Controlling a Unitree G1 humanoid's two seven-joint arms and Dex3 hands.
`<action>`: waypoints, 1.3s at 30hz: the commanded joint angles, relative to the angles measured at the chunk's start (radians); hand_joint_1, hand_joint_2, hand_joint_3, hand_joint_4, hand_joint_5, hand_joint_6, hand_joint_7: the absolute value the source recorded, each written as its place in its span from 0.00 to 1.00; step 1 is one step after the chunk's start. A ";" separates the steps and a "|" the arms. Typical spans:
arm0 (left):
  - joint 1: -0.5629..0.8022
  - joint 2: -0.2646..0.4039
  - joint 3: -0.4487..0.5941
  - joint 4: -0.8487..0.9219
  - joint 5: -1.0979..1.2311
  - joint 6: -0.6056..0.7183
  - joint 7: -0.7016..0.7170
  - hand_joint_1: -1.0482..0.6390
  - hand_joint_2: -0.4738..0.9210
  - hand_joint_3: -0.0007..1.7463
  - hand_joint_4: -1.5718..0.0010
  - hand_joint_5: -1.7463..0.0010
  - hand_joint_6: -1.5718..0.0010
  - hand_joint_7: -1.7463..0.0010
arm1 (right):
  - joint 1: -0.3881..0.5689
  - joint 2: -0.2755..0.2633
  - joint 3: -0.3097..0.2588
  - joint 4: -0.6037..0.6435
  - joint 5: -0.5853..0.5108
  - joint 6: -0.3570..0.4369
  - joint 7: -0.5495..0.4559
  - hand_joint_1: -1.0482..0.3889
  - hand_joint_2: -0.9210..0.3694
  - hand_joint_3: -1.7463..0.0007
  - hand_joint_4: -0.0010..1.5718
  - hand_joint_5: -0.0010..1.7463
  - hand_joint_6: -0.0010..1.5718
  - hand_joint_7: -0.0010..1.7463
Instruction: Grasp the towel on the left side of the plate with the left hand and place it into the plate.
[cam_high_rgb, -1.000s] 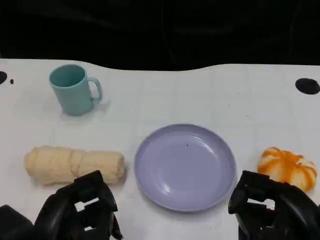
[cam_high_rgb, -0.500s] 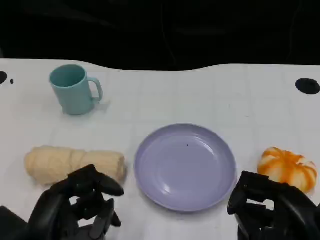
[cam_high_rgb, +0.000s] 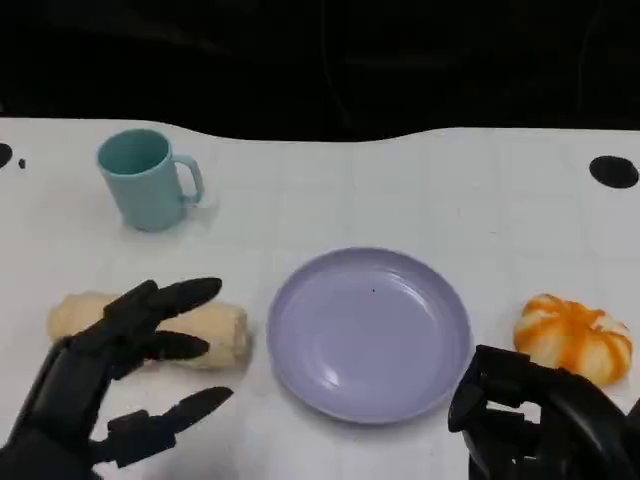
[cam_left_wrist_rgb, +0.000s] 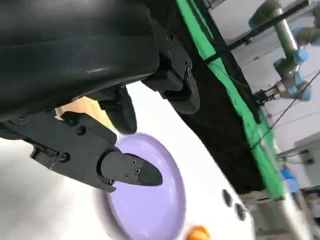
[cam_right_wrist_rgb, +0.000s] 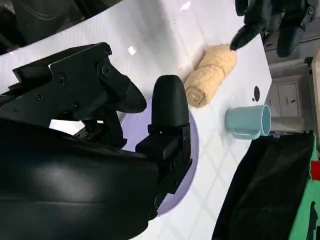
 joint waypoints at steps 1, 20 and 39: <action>-0.035 0.095 0.006 -0.050 0.184 0.038 0.003 0.37 1.00 0.03 0.84 0.62 0.78 0.91 | 0.000 -0.009 -0.009 0.006 -0.005 -0.018 0.002 0.69 0.21 0.37 0.48 1.00 0.36 0.94; -0.360 0.242 -0.241 0.191 0.922 0.256 -0.104 0.29 0.93 0.00 0.81 0.87 0.80 1.00 | 0.017 -0.008 -0.002 -0.026 -0.001 0.011 -0.002 0.72 0.16 0.40 0.46 1.00 0.33 0.95; -0.666 0.183 -0.481 0.740 0.956 0.272 -0.083 0.28 0.96 0.01 0.75 0.94 0.80 1.00 | 0.013 -0.006 0.001 -0.032 0.003 0.024 -0.015 0.70 0.16 0.41 0.46 1.00 0.34 0.94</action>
